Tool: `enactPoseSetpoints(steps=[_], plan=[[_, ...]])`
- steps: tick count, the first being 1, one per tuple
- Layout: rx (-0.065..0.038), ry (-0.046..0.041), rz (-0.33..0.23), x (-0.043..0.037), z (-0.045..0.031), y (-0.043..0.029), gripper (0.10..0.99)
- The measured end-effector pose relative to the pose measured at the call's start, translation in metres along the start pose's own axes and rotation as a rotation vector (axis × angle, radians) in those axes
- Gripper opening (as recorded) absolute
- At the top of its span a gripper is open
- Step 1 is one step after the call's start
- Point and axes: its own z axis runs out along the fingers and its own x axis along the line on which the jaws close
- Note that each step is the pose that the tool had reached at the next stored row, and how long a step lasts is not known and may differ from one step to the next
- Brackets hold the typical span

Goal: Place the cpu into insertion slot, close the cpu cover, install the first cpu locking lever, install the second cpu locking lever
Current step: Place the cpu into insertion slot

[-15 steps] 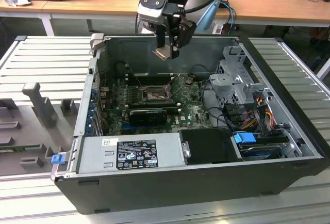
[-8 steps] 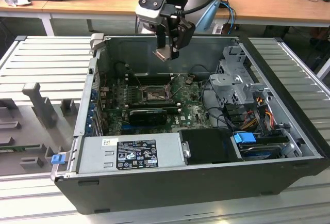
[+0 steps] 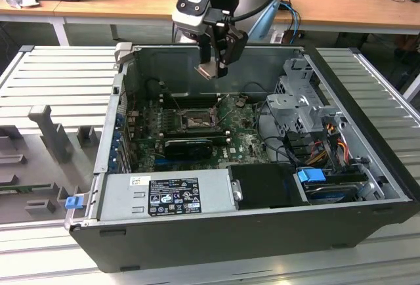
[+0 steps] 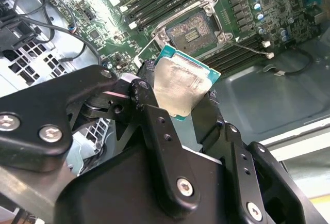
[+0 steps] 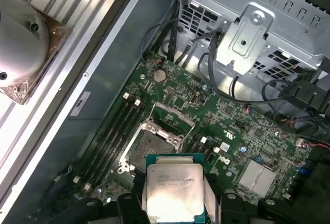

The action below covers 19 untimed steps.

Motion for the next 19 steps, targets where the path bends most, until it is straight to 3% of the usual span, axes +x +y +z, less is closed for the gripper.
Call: enactPoseSetpoints(steps=[11,19], plan=[[0.0,-0.0024,0.018,0.0,0.0024,-0.0002,0.529],[-0.001,-0.0115,0.107,0.0002,0.0031,-0.0008,0.529]])
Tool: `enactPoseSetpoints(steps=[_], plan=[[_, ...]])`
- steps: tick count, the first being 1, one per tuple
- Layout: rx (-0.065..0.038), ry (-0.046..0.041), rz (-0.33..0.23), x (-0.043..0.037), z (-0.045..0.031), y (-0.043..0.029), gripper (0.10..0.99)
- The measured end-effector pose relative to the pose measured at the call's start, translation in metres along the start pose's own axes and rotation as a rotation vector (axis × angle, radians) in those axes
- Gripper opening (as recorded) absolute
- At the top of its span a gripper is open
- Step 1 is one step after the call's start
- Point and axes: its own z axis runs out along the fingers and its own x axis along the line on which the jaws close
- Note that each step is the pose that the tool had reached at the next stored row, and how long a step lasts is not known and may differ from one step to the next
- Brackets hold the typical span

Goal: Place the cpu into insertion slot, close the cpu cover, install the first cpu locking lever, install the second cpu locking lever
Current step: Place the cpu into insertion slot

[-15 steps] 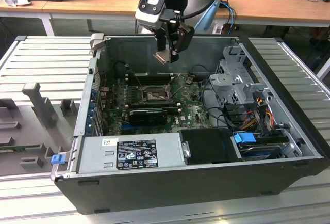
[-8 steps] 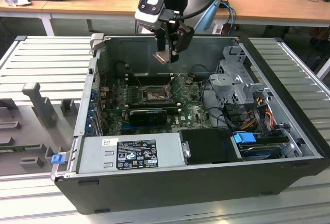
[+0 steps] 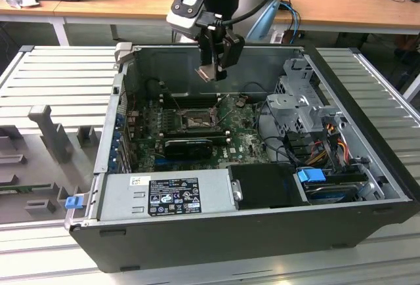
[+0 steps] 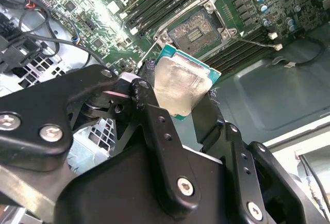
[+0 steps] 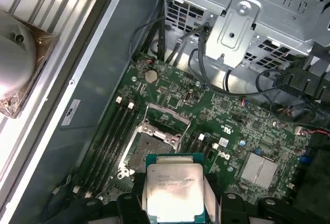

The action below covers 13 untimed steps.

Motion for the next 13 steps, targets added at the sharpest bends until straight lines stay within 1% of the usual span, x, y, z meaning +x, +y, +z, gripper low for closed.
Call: enactPoseSetpoints(steps=[2,4,7,13], plan=[[0.0,-0.001,0.011,0.0004,0.0001,-0.0008,0.529],[-0.001,-0.0029,0.034,0.0009,0.0003,-0.0021,0.529],[-0.001,-0.0045,0.053,0.0009,0.001,-0.0022,0.529],[0.001,-0.0042,0.056,0.0009,0.0051,-0.0026,0.529]])
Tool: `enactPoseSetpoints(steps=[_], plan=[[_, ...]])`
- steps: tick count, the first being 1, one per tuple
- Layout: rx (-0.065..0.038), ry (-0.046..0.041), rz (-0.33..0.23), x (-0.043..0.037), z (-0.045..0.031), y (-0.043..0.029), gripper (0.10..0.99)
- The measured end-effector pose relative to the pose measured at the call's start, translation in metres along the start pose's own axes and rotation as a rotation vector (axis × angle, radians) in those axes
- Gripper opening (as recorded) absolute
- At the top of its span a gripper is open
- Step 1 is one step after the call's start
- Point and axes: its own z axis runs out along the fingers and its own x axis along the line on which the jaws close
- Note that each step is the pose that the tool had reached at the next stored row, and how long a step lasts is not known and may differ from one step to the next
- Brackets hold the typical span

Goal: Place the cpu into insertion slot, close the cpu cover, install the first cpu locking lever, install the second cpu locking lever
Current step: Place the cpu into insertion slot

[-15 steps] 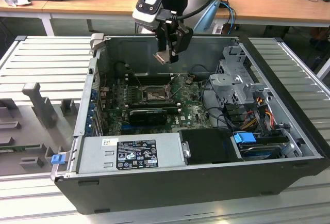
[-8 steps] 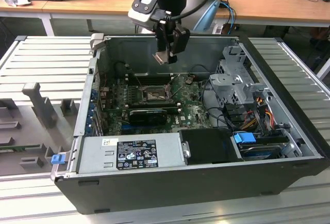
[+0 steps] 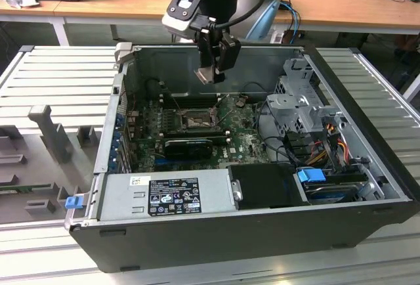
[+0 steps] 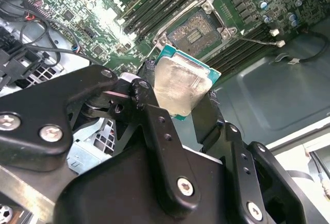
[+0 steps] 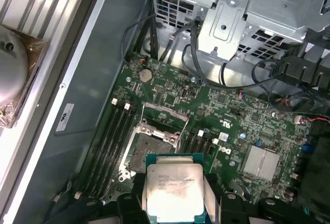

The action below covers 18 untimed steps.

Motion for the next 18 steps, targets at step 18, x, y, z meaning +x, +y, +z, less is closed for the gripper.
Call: enactPoseSetpoints(steps=[18], plan=[[-0.001,-0.0049,0.057,-0.0001,0.0034,-0.0003,0.529]])
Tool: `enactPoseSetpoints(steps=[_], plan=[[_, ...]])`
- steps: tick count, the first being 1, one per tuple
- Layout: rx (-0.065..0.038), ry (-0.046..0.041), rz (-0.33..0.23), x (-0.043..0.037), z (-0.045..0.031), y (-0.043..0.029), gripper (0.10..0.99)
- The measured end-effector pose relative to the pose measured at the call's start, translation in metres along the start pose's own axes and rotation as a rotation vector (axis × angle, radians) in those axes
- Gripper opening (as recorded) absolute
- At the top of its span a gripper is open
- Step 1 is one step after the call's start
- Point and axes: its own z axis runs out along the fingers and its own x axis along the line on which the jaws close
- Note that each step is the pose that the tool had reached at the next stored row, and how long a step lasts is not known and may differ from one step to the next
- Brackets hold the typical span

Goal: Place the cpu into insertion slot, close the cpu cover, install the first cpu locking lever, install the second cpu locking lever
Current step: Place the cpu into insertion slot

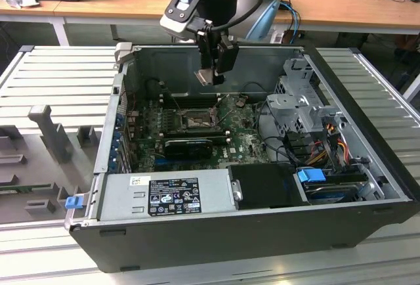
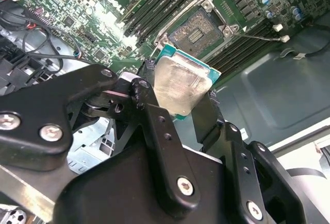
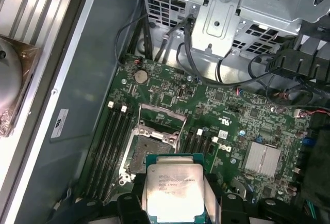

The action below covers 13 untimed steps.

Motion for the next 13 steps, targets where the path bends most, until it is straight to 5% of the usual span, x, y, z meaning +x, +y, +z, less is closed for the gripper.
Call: enactPoseSetpoints(steps=[6,13], plan=[[0.0,-0.0018,0.021,0.0,0.0013,-0.0001,0.529],[-0.003,-0.0131,0.152,-0.0001,0.0047,-0.0004,0.529]])
